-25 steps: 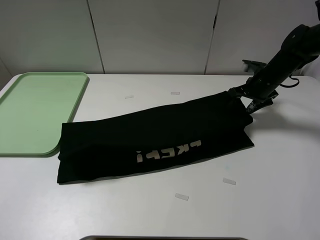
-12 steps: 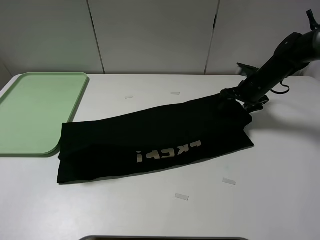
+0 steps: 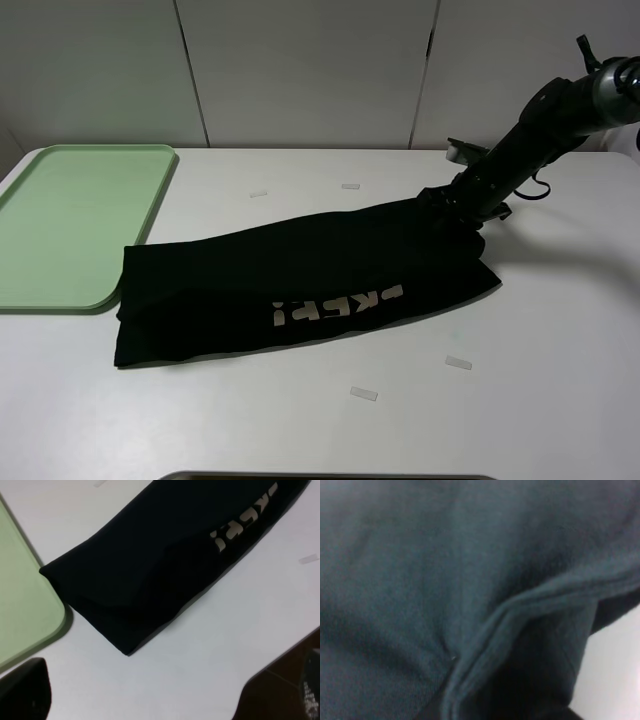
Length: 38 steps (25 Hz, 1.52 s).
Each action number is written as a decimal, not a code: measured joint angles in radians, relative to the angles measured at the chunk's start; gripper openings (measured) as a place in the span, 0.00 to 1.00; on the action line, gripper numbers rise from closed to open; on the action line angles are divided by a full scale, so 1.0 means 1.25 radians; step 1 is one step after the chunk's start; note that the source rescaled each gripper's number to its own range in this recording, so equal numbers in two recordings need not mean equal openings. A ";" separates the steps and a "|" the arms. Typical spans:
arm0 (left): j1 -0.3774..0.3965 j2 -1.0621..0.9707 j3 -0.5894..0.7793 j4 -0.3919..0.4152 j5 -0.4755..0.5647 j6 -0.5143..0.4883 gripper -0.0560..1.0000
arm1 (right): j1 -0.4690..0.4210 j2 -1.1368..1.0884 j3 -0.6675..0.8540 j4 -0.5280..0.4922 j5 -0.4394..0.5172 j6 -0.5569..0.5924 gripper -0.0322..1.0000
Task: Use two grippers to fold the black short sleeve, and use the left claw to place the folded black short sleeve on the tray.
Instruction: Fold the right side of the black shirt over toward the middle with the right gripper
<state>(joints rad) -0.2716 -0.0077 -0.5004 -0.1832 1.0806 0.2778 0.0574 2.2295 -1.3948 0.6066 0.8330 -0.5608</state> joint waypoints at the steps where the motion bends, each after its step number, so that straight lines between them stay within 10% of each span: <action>1: 0.000 0.000 0.000 0.000 0.000 0.000 1.00 | 0.003 0.000 0.000 -0.006 -0.001 0.000 0.18; 13: 0.000 0.000 0.000 0.000 0.000 0.000 1.00 | 0.022 -0.093 0.003 -0.201 0.011 0.058 0.18; 38: 0.000 0.000 0.000 0.001 0.001 0.000 1.00 | 0.267 -0.152 0.004 -0.720 0.029 0.648 0.18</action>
<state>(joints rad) -0.2716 -0.0077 -0.5004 -0.1824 1.0816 0.2778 0.3915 2.0394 -1.3896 -0.2931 0.8697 0.2495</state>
